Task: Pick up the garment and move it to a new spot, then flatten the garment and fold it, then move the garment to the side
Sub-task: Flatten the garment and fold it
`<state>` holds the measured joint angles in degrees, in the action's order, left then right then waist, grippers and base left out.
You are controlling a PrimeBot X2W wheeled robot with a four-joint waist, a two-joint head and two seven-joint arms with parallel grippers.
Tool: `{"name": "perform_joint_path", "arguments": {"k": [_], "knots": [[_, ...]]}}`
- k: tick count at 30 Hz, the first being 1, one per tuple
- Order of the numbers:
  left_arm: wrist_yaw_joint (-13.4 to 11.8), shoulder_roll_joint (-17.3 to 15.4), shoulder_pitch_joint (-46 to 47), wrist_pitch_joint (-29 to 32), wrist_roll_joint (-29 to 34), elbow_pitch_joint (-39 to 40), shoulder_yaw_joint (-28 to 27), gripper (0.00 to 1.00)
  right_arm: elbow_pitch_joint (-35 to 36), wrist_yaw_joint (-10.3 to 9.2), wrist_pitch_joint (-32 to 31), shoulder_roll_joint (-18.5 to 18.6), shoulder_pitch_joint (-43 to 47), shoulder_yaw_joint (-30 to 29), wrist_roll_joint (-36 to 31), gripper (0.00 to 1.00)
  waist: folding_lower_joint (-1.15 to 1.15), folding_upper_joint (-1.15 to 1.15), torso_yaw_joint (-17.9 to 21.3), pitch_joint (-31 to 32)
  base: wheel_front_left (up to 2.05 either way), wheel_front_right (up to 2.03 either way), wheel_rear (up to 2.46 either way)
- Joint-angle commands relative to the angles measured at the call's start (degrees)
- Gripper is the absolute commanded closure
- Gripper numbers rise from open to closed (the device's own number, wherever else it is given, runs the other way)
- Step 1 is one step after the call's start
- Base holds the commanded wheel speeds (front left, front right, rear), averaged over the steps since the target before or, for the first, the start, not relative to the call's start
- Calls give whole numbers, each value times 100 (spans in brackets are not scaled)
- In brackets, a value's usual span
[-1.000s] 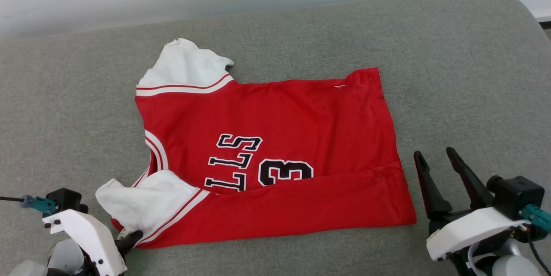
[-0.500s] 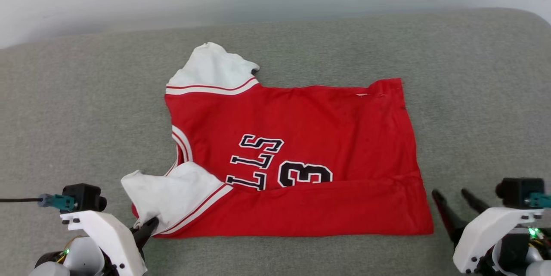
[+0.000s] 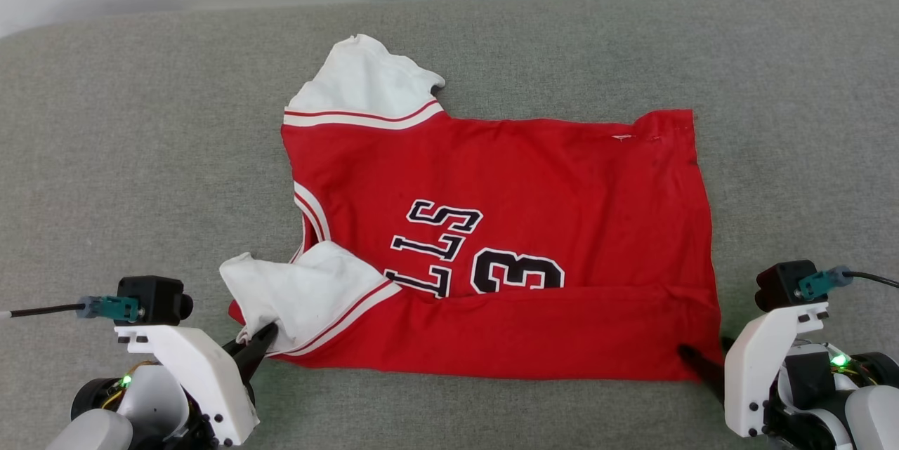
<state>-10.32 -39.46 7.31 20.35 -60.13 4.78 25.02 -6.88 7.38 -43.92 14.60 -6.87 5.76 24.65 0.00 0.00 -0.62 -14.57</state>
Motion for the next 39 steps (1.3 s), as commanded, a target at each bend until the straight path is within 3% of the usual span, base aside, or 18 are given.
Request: {"name": "perform_joint_path", "arguments": {"k": [1,14,21,29,37,38,39], "knots": [[20,40,56,-66,43,-31,2,100,-262,23,-164,-231,168,281,41,100,0,0,-26,-13,0,0,0],[43,161,-366,-587,224,-69,58,100,222,11,33,103,183,0,104,100,0,0,-37,797,0,0,0],[-177,179,-903,-822,200,65,37,100,425,11,-10,197,571,-22,251,100,0,0,-92,1416,0,0,0],[-477,92,-1533,-701,21,344,35,100,683,10,-143,166,1109,-179,278,100,0,0,-145,1612,0,0,0],[-146,451,-1435,-705,-162,-217,240,100,455,10,120,-64,1492,-349,122,100,0,0,-158,1530,0,0,0],[-74,507,-1390,-681,-199,-345,281,100,402,11,177,-90,1505,-348,121,60,0,0,-151,1516,0,0,0],[-5,567,-1338,-678,-215,-456,302,100,379,11,258,-105,1499,-347,116,0,0,0,-148,1506,0,0,0]]}}
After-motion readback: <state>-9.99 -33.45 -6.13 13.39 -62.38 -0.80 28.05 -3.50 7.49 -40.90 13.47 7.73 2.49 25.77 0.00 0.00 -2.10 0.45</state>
